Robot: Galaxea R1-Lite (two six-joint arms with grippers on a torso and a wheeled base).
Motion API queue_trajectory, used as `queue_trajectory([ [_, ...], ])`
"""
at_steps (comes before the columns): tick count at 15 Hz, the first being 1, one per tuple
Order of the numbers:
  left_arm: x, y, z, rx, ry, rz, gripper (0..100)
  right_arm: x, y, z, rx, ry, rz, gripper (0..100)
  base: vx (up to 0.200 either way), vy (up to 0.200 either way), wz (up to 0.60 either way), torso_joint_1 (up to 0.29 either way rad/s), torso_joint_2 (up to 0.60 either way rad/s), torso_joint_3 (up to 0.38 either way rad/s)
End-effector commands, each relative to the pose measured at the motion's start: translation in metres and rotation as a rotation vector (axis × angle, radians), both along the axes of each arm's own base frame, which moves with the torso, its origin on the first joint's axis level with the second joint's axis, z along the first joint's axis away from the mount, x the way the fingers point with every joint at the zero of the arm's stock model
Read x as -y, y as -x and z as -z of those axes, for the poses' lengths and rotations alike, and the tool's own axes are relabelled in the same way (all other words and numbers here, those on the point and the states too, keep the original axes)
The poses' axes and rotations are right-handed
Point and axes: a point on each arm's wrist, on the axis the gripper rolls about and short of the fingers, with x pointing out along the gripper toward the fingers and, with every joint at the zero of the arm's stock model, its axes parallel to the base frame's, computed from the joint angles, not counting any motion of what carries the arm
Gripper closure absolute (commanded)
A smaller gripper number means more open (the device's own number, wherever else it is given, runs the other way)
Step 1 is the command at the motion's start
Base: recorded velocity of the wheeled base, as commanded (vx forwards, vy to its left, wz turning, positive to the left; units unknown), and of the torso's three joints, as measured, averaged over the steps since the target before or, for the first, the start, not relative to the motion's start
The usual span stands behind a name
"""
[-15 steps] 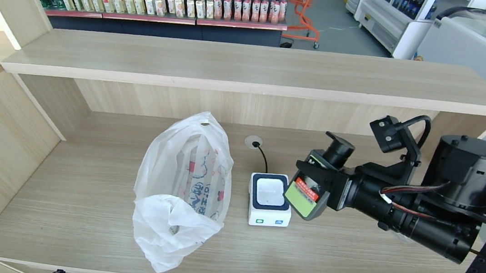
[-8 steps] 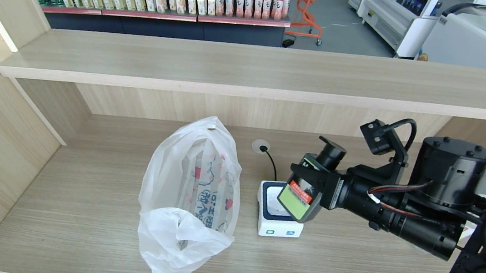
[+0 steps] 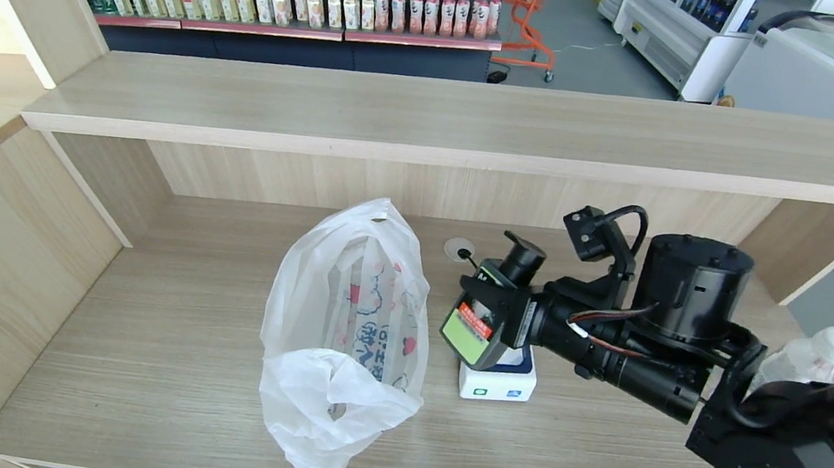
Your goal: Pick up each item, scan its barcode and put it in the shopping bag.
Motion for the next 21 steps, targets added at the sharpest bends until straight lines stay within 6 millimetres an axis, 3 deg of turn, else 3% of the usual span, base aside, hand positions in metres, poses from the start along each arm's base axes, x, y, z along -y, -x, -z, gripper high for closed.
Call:
queue_trajectory([
  [1, 0.0, 0.0, 0.0, -0.002, 0.0, -0.002, 0, -0.019, -0.02, 0.023, -0.026, 0.025, -0.014, 100, 0.0, 0.0, 0.0, 0.0, 0.0, 0.0],
  [2, 0.0, 0.0, 0.0, -0.002, 0.0, -0.002, 0, -0.031, -0.025, 0.032, -0.033, 0.033, -0.03, 100, 0.0, 0.0, 0.0, 0.0, 0.0, 0.0],
  [6, 0.0, 0.0, 0.0, -0.002, 0.0, -0.002, 0, -0.044, -0.037, 0.075, -0.057, 0.113, -0.05, 100, 0.0, 0.0, 0.0, 0.0, 0.0, 0.0],
  [11, 0.0, 0.0, 0.0, -0.002, 0.0, -0.002, 0, -0.077, -0.068, 0.076, 0.012, 0.059, -0.08, 100, 0.0, 0.0, 0.0, 0.0, 0.0, 0.0],
  [15, 0.0, 0.0, 0.0, 0.0, 0.0, -0.002, 0, -0.095, -0.078, 0.077, 0.06, 0.039, -0.174, 100, 0.0, 0.0, 0.0, 0.0, 0.0, 0.0],
  [19, 0.0, 0.0, 0.0, -0.002, 0.0, -0.002, 0, -0.095, -0.086, 0.104, 0.136, 0.173, -0.22, 100, 0.0, 0.0, 0.0, 0.0, 0.0, 0.0],
  [21, 0.0, 0.0, 0.0, -0.002, 0.0, -0.002, 0, -0.097, -0.09, 0.106, 0.171, 0.193, -0.223, 100, 0.0, 0.0, 0.0, 0.0, 0.0, 0.0],
])
